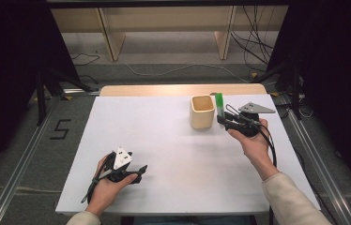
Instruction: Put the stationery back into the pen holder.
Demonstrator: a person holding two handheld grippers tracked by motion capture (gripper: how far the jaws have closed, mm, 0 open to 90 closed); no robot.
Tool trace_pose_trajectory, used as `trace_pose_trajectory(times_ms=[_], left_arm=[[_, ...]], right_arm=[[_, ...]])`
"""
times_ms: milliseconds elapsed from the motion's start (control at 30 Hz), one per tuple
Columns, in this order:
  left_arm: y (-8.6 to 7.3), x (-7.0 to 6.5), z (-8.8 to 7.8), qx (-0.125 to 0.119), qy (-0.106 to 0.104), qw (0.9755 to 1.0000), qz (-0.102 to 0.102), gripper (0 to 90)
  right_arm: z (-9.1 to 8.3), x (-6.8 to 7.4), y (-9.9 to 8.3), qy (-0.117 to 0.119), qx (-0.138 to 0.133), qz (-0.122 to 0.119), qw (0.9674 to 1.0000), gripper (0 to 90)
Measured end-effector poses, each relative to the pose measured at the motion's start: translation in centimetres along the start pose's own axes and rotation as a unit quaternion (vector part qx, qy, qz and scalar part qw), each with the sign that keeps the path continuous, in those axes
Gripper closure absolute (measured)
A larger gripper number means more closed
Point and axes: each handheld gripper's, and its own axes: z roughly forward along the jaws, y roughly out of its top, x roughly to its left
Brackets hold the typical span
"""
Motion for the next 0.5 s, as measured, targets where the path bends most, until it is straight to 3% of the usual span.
trace_pose_trajectory(times_ms=[500], left_arm=[[-0.02, 0.03, -0.01, 0.001, 0.001, 1.0000, 0.000, 24.6]], right_arm=[[0.63, 0.06, 0.38, -0.004, -0.008, 0.009, 0.9999, 66.1]])
